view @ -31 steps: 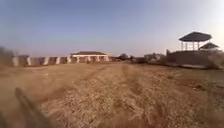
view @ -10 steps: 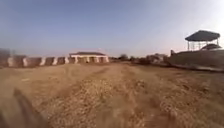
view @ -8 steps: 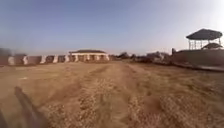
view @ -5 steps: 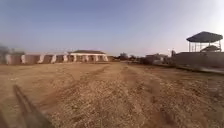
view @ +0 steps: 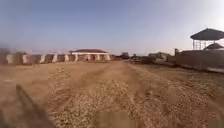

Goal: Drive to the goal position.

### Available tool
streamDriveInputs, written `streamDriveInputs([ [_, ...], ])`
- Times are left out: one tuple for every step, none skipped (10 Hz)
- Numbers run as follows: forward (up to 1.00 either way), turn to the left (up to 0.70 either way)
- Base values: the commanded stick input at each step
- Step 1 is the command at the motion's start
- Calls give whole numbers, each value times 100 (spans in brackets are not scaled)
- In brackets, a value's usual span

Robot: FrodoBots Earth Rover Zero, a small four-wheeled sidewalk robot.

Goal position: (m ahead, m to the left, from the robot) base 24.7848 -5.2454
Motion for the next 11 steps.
streamDriveInputs([
  [70,0],
  [70,-1],
  [70,-16],
  [70,-26],
  [70,-9],
  [70,0],
  [70,0],
  [70,0],
  [70,0],
  [70,0],
  [70,0],
])
